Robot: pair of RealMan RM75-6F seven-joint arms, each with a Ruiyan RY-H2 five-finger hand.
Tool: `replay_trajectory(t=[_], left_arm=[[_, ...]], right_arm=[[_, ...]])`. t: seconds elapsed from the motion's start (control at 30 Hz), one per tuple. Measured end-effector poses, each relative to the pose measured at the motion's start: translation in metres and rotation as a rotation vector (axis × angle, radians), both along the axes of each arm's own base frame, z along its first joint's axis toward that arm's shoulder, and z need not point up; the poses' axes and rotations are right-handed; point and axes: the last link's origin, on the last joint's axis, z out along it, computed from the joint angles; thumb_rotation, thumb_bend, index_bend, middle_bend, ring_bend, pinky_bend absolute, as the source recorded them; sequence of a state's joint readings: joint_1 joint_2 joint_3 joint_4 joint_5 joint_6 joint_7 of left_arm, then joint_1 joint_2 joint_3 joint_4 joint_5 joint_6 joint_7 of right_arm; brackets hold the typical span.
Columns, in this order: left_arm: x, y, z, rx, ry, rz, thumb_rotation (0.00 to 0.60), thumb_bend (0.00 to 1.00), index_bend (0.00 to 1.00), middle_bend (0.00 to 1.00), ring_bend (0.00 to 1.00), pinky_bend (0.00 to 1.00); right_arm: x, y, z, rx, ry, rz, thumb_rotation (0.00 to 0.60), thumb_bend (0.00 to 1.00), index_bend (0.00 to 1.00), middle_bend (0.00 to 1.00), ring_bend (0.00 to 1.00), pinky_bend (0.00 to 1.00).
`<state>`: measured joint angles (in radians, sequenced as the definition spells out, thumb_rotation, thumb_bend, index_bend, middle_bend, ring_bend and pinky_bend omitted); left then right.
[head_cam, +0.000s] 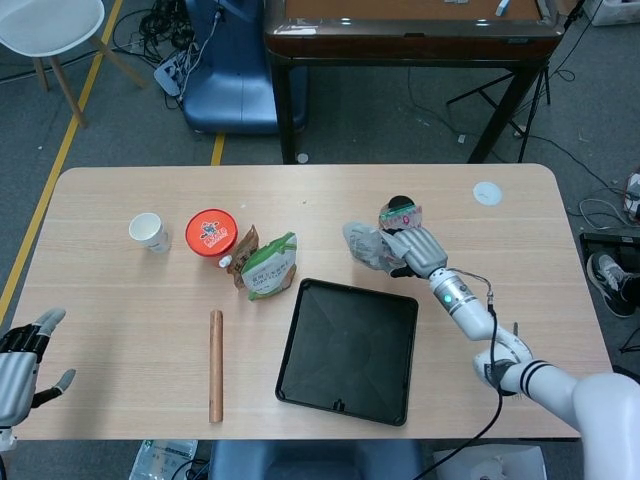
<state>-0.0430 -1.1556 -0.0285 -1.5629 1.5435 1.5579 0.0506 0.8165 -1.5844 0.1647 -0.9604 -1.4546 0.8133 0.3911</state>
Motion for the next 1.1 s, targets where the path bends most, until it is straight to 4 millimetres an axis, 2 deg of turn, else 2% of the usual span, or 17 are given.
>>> replay_trajectory(t=[0.27,0.47,0.73,1.1], left_arm=[[0.005,0.0,-0.001,0.0,-0.004,-0.014,0.6,0.2,0.12,0.15,0.19,0.17],[0.007,-0.003,0.0,0.003,-0.008,-0.019,0.6,0.2,0.12,0.15,0.19,0.17],[0.008,-0.007,0.0,0.005,-0.016,-0.026,0.6,0.2,0.12,0.15,0.19,0.17],[0.007,-0.014,-0.001,0.006,-0.024,-0.029,0.6,0.2,0.12,0.15,0.19,0.16]], right_arm=[[0.022,0.023,0.056,-0.035,0.282,0.243,0.6,1.0,0.78,0.74,0.68,0.8],[0.028,0.037,0.078,-0.105,0.564,0.421,0.6,1.0,0.78,0.74,0.68,0.8],[0.03,0.05,0.088,-0.145,0.87,0.616,0.6,1.0,0.79,0.74,0.68,0.8],[0.042,0.058,0.078,-0.101,1.119,0.831,0.6,1.0,0.8,0.75,0.68,0.8]])
